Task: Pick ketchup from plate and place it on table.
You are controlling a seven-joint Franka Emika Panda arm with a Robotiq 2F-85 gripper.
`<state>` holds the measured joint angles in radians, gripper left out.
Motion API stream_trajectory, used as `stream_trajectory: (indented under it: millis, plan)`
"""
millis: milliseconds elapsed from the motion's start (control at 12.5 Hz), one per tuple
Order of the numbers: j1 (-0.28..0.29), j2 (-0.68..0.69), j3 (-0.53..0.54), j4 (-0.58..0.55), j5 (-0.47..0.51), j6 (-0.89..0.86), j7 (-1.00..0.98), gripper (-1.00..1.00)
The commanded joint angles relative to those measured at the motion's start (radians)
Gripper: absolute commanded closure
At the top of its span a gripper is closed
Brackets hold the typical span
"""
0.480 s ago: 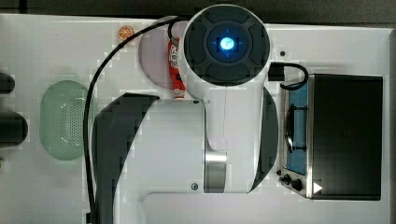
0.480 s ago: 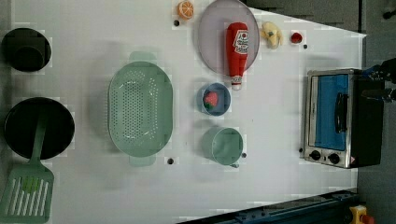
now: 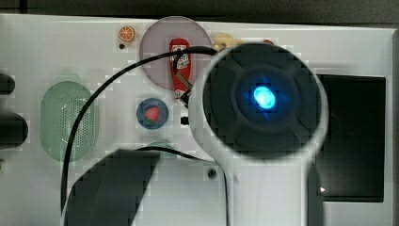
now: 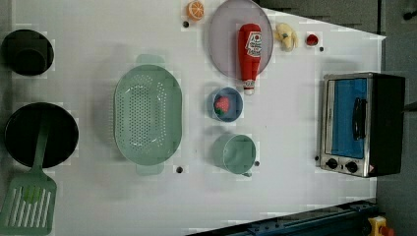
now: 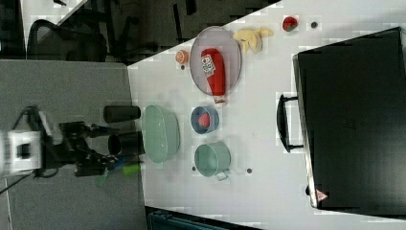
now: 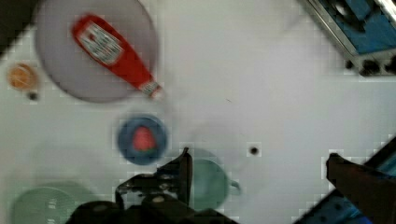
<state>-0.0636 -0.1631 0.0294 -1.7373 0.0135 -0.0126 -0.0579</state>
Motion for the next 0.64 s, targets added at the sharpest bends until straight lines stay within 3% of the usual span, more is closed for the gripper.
stream_trajectory:
  millis: [80, 640]
  plan:
    - [-0.016, 0.069, 0.020, 0.009, 0.008, 0.022, 0.043, -1.00]
    - [-0.009, 0.298, 0.057, 0.011, 0.008, 0.196, 0.016, -1.00]
